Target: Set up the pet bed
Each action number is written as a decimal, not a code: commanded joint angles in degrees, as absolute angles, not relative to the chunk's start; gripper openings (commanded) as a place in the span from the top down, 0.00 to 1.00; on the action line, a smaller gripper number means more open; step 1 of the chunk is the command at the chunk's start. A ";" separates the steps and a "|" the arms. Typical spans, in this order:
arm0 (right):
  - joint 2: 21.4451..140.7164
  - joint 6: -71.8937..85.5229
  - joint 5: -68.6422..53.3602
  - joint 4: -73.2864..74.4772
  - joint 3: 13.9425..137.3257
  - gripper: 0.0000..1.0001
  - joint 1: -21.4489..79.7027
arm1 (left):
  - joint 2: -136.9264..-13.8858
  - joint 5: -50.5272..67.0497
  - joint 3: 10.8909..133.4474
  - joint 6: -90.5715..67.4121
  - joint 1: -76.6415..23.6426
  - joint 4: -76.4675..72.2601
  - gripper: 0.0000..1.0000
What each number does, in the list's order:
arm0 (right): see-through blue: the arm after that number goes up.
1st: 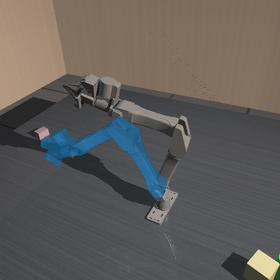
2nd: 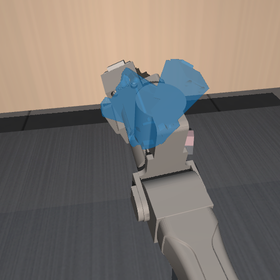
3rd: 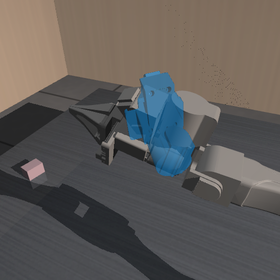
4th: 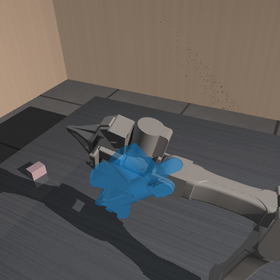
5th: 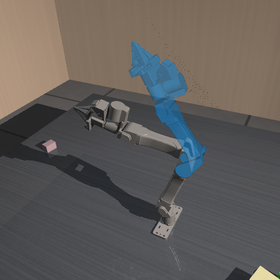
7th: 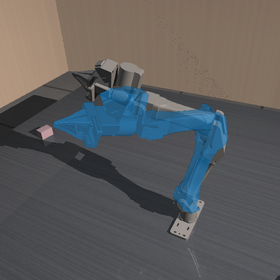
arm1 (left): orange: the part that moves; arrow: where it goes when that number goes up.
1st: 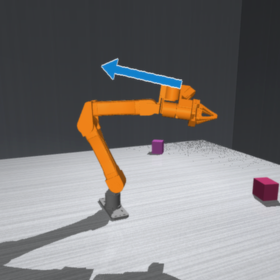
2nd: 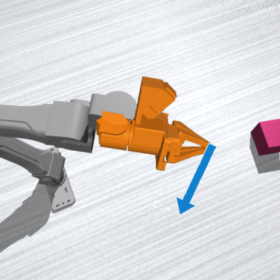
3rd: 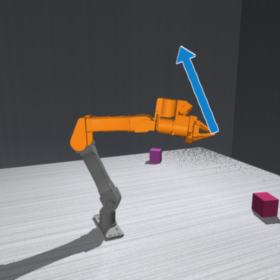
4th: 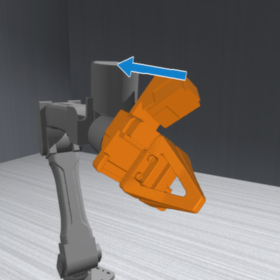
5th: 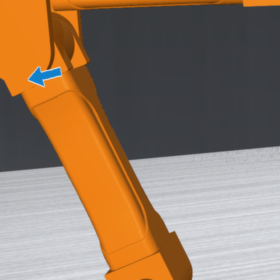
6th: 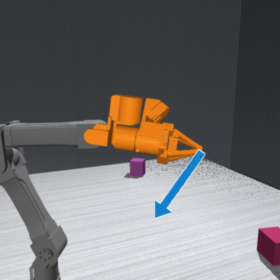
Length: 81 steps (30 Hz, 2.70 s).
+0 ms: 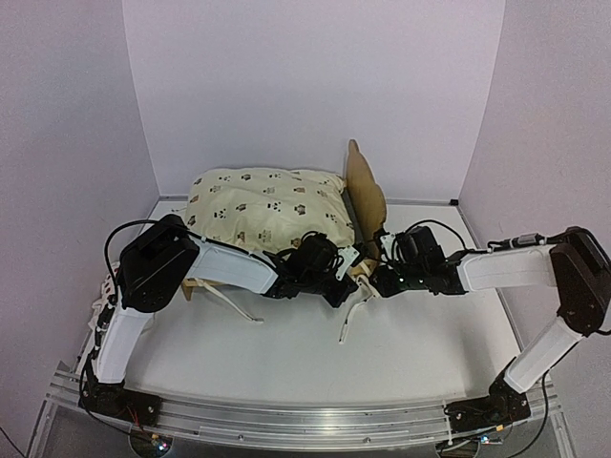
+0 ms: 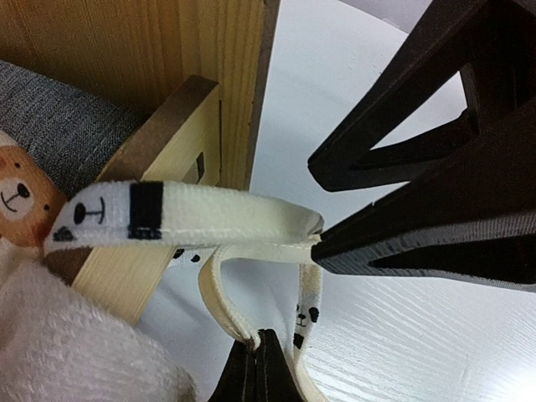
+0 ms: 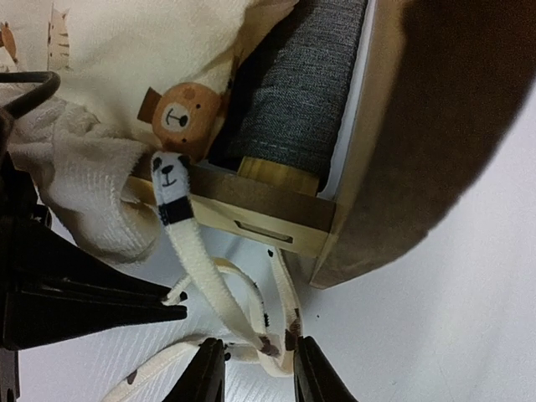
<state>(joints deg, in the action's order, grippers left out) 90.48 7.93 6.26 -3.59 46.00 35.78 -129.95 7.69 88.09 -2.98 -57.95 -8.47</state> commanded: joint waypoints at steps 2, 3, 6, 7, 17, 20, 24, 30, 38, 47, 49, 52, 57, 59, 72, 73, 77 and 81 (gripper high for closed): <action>93.03 7.85 3.12 -5.16 48.37 0.74 35.23 | -129.12 7.14 89.16 -2.72 -57.92 -9.27 1.00; 93.18 7.94 2.80 -5.36 48.21 0.75 35.24 | -129.05 7.12 89.09 -2.72 -57.92 -9.24 1.00; 93.34 8.17 1.16 -6.38 47.38 0.76 35.24 | -128.85 7.06 88.90 -2.84 -57.92 -9.35 1.00; 93.44 8.27 0.87 -6.94 47.02 0.76 35.23 | -128.82 7.00 88.87 -2.84 -57.92 -9.33 1.00; 96.20 7.71 0.59 -11.10 45.87 0.88 35.24 | -128.08 6.78 88.00 -2.90 -57.94 -9.36 1.00; 95.99 7.82 0.74 -11.94 45.36 0.93 35.18 | -127.89 6.76 87.82 -2.92 -57.90 -9.38 1.00; 94.53 7.16 0.36 -13.48 43.78 1.00 35.18 | -127.66 6.67 87.70 -2.90 -57.92 -9.40 1.00; 90.18 6.81 -3.25 -13.54 40.69 1.00 35.19 | -126.85 5.58 88.38 -2.90 -57.92 -7.89 1.00; 82.89 10.20 -6.99 -11.06 37.52 1.00 35.22 | -125.36 5.85 88.77 -3.14 -57.92 -5.81 1.00; 77.11 13.47 -7.65 -9.09 33.76 1.00 36.36 | -124.00 6.80 88.24 -3.03 -58.38 -3.95 1.00; 76.39 13.85 -7.31 -8.88 33.31 1.00 37.49 | -123.63 6.77 88.00 -2.75 -58.68 -3.71 1.00; 75.51 13.76 -5.80 -8.34 33.05 1.00 39.33 | -123.30 6.59 87.80 -2.61 -58.93 -3.36 1.00; 75.57 12.84 0.18 -7.53 34.22 1.00 40.16 | -124.49 4.84 89.54 -2.39 -58.97 -2.12 1.00; 76.65 12.48 4.16 -6.95 35.22 0.97 40.14 | -125.21 3.62 90.67 -2.20 -58.97 -0.97 1.00; 91.25 9.18 12.21 -7.99 46.57 0.65 39.93 | -121.52 1.44 83.52 -3.82 -58.97 -1.88 1.00; 92.22 9.09 12.19 -8.52 47.10 0.64 39.93 | -121.40 1.39 83.34 -3.90 -58.97 -1.96 1.00; 95.91 8.24 12.39 -10.57 48.68 0.62 39.92 | -120.75 1.63 82.34 -4.11 -58.97 -2.56 1.00; 98.42 7.18 12.61 -12.67 49.29 0.62 39.98 | -120.01 2.45 81.28 -4.47 -58.95 -3.20 1.00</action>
